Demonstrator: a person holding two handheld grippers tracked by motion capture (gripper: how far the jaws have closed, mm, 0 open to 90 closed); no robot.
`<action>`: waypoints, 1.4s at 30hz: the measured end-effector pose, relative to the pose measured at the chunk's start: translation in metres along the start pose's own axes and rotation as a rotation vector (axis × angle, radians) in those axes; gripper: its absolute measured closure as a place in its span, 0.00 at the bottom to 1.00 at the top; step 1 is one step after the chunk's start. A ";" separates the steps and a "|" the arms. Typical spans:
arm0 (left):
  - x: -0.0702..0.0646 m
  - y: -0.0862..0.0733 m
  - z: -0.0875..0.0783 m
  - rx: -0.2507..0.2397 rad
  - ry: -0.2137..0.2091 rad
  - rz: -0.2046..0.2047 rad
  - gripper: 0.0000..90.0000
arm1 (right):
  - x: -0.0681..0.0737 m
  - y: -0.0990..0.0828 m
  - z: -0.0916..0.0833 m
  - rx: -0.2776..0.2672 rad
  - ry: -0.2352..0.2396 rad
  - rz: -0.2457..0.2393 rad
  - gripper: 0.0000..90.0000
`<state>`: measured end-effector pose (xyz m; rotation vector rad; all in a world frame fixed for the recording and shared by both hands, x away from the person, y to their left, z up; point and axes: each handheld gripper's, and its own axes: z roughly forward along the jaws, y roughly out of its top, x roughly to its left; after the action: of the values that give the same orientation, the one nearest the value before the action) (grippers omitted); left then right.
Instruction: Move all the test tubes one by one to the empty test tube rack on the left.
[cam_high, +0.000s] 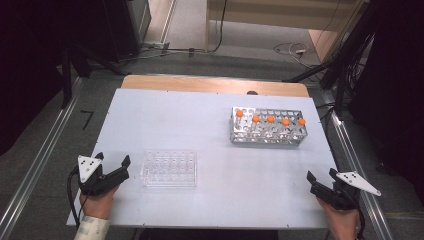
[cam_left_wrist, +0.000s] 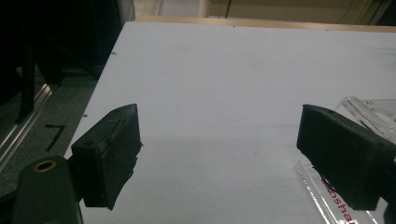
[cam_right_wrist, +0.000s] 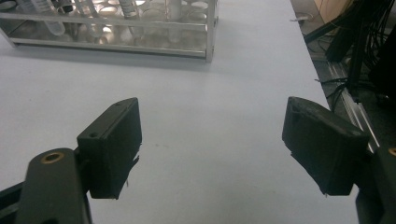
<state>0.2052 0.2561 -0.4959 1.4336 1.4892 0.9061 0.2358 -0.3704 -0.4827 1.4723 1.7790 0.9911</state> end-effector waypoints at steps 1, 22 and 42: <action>0.000 0.000 0.000 -0.001 -0.001 0.001 0.15 | 0.000 0.000 0.000 0.001 0.002 0.000 0.21; -0.001 0.001 -0.003 -0.031 0.009 -0.003 0.15 | 0.006 0.006 0.001 -0.007 0.019 -0.009 0.22; -0.002 0.001 -0.002 -0.030 0.006 -0.001 0.15 | 0.012 0.026 0.014 -0.025 0.035 -0.003 0.23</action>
<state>0.2040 0.2541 -0.4946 1.4090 1.4748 0.9288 0.2585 -0.3542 -0.4678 1.4453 1.7859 1.0399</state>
